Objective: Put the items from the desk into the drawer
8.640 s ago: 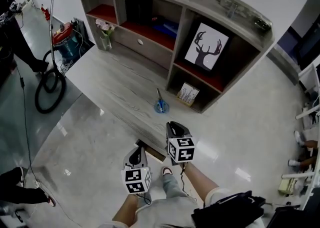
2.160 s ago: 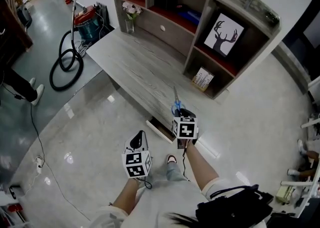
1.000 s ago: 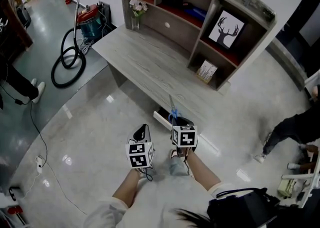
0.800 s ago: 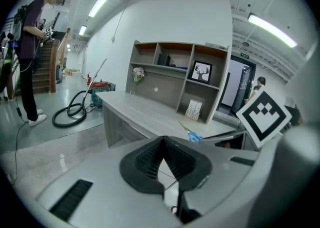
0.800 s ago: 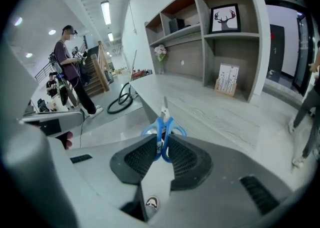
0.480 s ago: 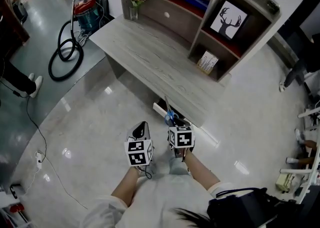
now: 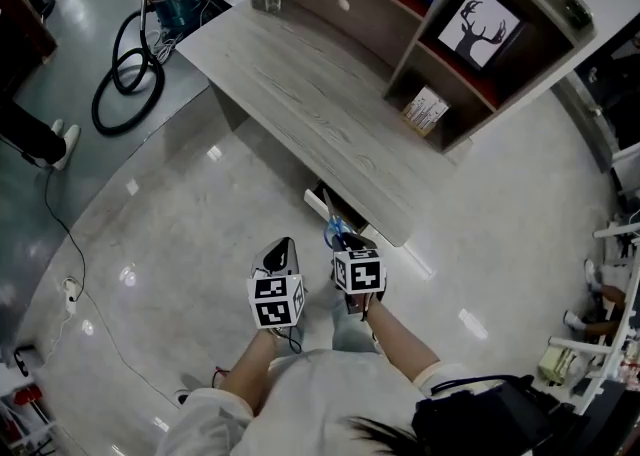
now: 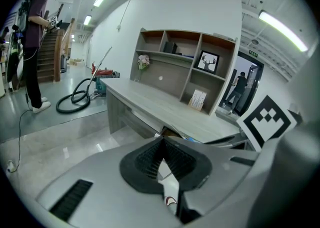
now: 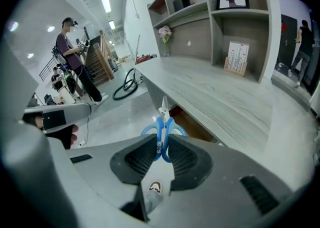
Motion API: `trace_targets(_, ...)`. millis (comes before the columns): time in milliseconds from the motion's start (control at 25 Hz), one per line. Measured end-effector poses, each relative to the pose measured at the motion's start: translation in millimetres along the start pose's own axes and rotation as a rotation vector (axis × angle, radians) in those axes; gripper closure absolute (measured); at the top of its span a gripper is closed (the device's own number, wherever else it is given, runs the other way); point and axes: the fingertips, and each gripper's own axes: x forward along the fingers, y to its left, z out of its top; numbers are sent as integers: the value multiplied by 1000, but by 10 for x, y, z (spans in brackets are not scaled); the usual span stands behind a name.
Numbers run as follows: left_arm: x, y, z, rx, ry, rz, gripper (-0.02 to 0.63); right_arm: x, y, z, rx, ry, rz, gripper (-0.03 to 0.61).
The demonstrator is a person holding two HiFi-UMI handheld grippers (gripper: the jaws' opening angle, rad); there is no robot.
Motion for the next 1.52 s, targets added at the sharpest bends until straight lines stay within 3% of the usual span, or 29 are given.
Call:
trace_targets(560,379,32,-291,-17,69,4,617,394,-178,-240,-21,94,4,511)
trace_targets(1520,845,105,-327,-50,114,12,617,767,-458,-91,129,105,-12,510)
